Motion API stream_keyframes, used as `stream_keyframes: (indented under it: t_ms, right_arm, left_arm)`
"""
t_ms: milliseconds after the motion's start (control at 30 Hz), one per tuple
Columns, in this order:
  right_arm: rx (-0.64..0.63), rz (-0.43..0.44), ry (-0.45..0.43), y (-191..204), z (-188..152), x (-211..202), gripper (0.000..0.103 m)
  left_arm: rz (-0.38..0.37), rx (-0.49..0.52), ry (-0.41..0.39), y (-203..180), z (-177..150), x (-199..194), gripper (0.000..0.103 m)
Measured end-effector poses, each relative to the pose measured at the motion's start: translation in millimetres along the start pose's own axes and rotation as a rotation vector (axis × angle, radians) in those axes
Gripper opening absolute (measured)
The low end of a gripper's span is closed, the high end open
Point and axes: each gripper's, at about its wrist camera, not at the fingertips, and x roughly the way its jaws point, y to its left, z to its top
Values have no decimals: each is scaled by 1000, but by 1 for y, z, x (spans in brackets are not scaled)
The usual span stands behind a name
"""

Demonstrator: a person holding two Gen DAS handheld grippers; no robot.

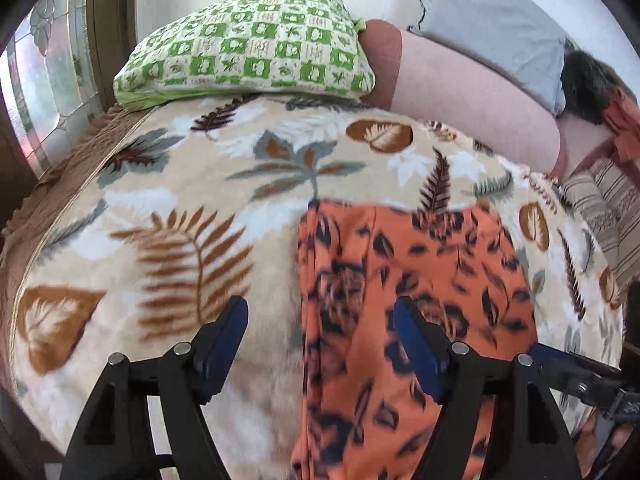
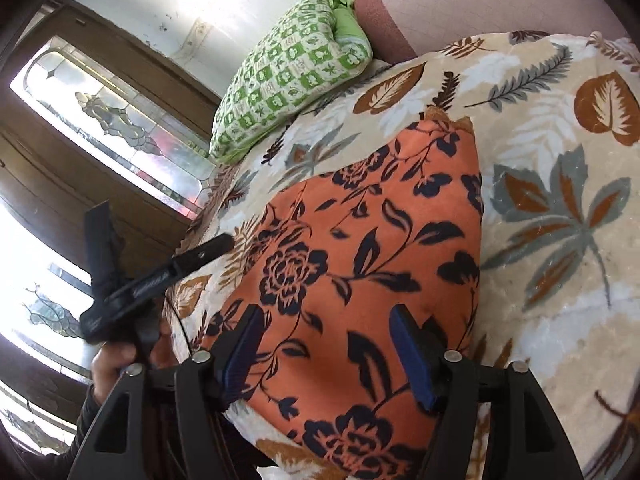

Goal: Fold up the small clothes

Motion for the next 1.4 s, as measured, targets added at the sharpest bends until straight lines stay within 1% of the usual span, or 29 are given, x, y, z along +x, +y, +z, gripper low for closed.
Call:
stream_keyframes:
  t_ms: [67,167,267,367,400,433,500,600,633,733,767,800,833,867,900,933,967,1000,1033,1067,1100,1133,1167,1200,1233,1300,1333,1367,1400]
  right_arm:
    - [40,-5,20,-10,-5,11,70]
    - [116,7,2,-18,-6,11,70]
    - [93,-5,-3,-3,2,1,70]
    - [69,0,-49,4,9,-6,70]
    - [84,-13,-52,1,11,-3,73]
    - [109,-36,-40,-6,11,3,78]
    - [144,-49,21,-22,11,23,79]
    - [108,-37,-9,-9,17,6,79]
    - [85,-28,-48,-4,20,-6,79]
    - [86,-49,-135,-10,27,-34,79]
    - [101,-71,-155,-19,30,-40,79]
    - [125,-90,-160,-30,33,-43,83]
    - [158,-102,-156,-41,34,-44,83]
    - [197,-99,-152,-53,34,-44,83]
    - [232,-81,-145,-64,32,-41,83]
    - [260,-67,-130,-72,31,-37,83]
    - [285,-50,-107,-80,30,-32,83]
    - [302,-28,-83,-84,28,-24,83]
    - [314,-10,-58,-88,26,-16,83]
    - [330,14,-29,-90,25,-5,83]
    - [343,53,8,-92,24,8,83]
    - [344,76,39,-92,21,18,82]
    - [318,62,56,-89,20,24,75]
    - [291,29,61,-84,19,25,41]
    - [274,25,41,-79,19,21,37]
    - [208,7,8,-64,20,11,34]
    - [216,5,13,-66,19,13,34]
    - [253,-3,41,-76,17,22,34]
    - [323,16,64,-91,14,29,39]
  left_arm:
    - [3,-25,19,4,-15,-4,76]
    - [11,-21,60,5,-31,3,76]
    - [28,-7,93,3,-43,10,76]
    - [29,-5,101,2,-46,13,76]
    - [31,-4,105,2,-47,14,76]
    - [30,-4,110,3,-47,15,76]
    - [28,-3,120,2,-47,17,76]
    - [25,7,109,3,-45,11,76]
    - [16,1,99,5,-42,7,76]
    - [-35,-45,28,17,-29,-7,76]
    - [-55,-62,21,21,-24,-7,78]
    - [-80,-80,26,26,-21,-5,78]
    - [-126,-105,46,31,-18,1,79]
    - [-188,-129,76,35,-16,10,79]
    - [-216,-142,99,37,-16,16,79]
    - [-242,-156,141,37,-16,27,79]
    - [-260,-157,161,35,-17,33,79]
    - [-306,-152,202,32,-19,46,79]
    - [-322,-159,232,31,-22,55,79]
    - [-318,-173,256,30,-25,63,78]
    - [-318,-175,228,29,-27,63,78]
    - [-310,-159,224,27,-27,62,73]
    - [-312,-152,228,25,-27,62,58]
    - [-331,-156,234,24,-28,60,54]
    - [-336,-160,229,25,-28,58,49]
    - [-354,-171,230,28,-30,60,48]
    - [-373,-196,241,31,-31,66,48]
    - [-384,-212,247,34,-32,68,49]
    - [-386,-219,253,35,-31,68,50]
